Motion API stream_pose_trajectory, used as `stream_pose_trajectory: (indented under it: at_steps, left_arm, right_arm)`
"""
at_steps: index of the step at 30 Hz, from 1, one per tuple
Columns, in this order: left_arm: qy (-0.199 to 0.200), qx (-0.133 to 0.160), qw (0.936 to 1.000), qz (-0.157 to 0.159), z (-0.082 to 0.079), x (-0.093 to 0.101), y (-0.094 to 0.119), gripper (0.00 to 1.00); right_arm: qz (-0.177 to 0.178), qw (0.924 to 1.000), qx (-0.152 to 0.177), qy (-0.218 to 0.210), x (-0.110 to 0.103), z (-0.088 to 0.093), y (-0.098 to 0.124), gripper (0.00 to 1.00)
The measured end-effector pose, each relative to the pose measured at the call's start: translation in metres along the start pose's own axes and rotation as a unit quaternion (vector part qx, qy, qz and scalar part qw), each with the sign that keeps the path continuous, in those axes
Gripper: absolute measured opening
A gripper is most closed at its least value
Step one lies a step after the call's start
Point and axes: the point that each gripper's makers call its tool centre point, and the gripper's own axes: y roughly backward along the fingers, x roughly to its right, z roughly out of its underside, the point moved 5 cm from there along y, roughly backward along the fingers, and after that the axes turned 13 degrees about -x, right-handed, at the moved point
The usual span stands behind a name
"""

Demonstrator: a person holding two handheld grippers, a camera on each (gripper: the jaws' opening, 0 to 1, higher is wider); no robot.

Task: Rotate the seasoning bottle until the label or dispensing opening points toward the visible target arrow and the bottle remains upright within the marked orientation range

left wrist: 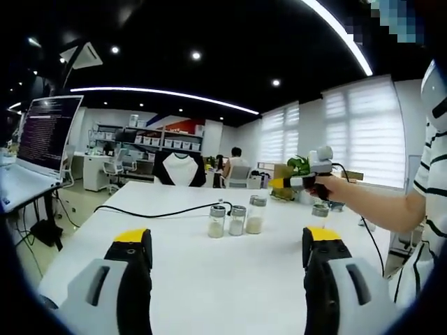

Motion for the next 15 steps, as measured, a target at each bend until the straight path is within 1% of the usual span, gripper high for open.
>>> stream_pose_trajectory:
  at_steps: [2, 3, 5, 7, 9, 13, 15]
  left_arm:
    - [0.001, 0.004, 1.0, 0.001, -0.002, -0.001, -0.001, 0.94]
    - [0.001, 0.005, 1.0, 0.001, -0.002, -0.002, -0.002, 0.94]
    - [0.001, 0.005, 1.0, 0.002, -0.003, -0.003, -0.004, 0.94]
    - [0.001, 0.004, 1.0, 0.003, -0.003, -0.003, -0.005, 0.94]
    - [0.001, 0.002, 1.0, 0.004, -0.002, -0.004, -0.006, 0.94]
    - [0.003, -0.002, 1.0, 0.003, 0.0, -0.007, -0.006, 0.94]
    - [0.006, -0.003, 1.0, 0.0, 0.002, -0.01, -0.004, 0.93]
  right_arm:
    - [-0.002, 0.9999, -0.003, -0.011, 0.001, 0.001, -0.006, 0.62]
    - [-0.009, 0.9997, -0.005, -0.021, 0.0, 0.001, -0.009, 0.62]
    - [-0.008, 0.9995, -0.012, -0.029, 0.001, 0.002, -0.014, 0.62]
    - [0.003, 0.9994, -0.025, -0.022, 0.003, 0.005, -0.018, 0.6]
    - [0.009, 0.9994, -0.03, -0.017, 0.004, 0.006, -0.023, 0.56]
    - [0.01, 0.9988, -0.041, -0.023, 0.007, 0.008, -0.035, 0.56]
    - [0.016, 0.9988, -0.043, -0.013, 0.006, 0.009, -0.04, 0.56]
